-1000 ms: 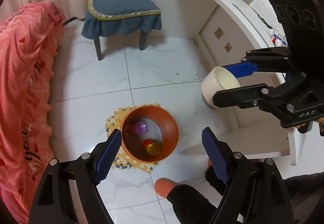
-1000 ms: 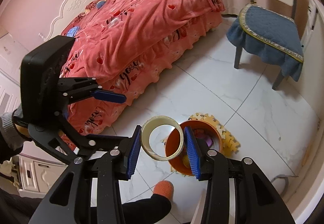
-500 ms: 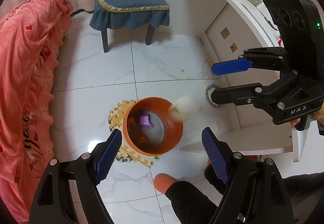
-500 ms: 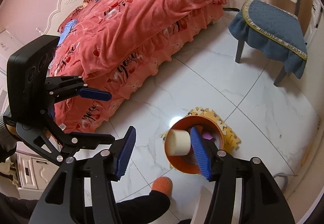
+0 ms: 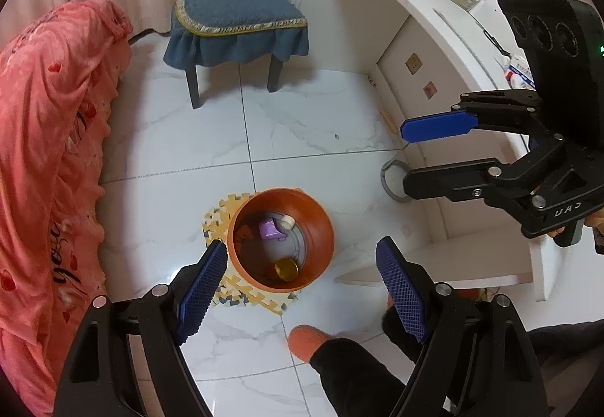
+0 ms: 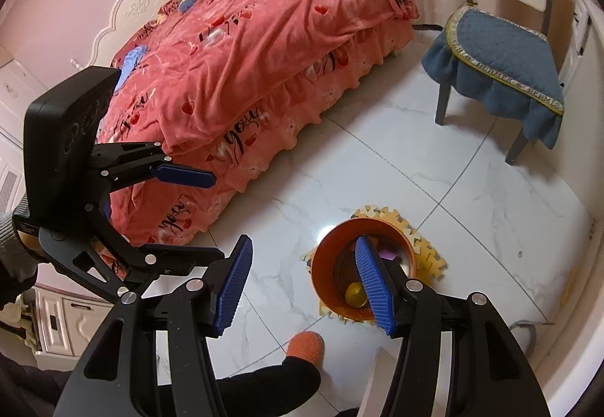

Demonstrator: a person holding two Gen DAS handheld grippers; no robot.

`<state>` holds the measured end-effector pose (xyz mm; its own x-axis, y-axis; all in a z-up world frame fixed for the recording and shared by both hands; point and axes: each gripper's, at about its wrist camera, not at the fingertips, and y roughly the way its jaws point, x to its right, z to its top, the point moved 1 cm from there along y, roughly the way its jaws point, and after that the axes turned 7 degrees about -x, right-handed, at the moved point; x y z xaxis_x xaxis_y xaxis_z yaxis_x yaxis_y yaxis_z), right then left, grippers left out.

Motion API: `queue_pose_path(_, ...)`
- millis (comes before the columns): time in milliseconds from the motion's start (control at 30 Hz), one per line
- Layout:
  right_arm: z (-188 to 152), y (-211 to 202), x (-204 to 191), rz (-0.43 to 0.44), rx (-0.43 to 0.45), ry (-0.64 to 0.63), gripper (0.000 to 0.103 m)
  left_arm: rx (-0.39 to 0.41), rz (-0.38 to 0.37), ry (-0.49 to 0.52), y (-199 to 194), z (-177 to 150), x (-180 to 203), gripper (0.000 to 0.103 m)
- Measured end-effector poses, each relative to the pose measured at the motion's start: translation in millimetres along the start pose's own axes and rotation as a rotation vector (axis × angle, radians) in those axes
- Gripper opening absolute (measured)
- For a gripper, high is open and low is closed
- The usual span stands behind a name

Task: Collect trash
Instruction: 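Move both empty tools back toward the items on the desk mat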

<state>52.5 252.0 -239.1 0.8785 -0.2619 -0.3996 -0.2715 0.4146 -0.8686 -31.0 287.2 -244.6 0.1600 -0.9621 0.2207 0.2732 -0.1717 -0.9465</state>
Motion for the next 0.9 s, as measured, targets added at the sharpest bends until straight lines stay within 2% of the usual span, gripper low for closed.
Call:
queue_pose_path(100, -5.5, -21.2, -0.8, -0.001, 0.03, 0.009, 0.064, 0.015, 0.009, 0.005, -11.3, 3.0, 11.9, 0.087)
queue_pose_path(267, -17.6, -55.4, -2.2, -0.006, 0.078, 0.017, 0.076, 0.039, 0.025, 0.032, -27.2, 5.0, 33.4, 0.088)
queue_pose_path(333, -23.1, -67.9, -1.6, -0.003, 0.093, 0.027, 0.08, 0.051, 0.038, 0.042, -35.2, 5.3, 44.2, 0.094)
queue_pose_path(567, -44.5, -119.7, -7.3, 0.009, 0.145, 0.043, 0.084, 0.073, 0.057, 0.054, -61.2, 2.2, 77.3, 0.094)
queue_pose_path(900, -90.2, -190.9, -11.6, -0.016, 0.198, 0.039, 0.085, 0.129, 0.079, 0.127, -95.7, 2.3, 130.9, 0.097)
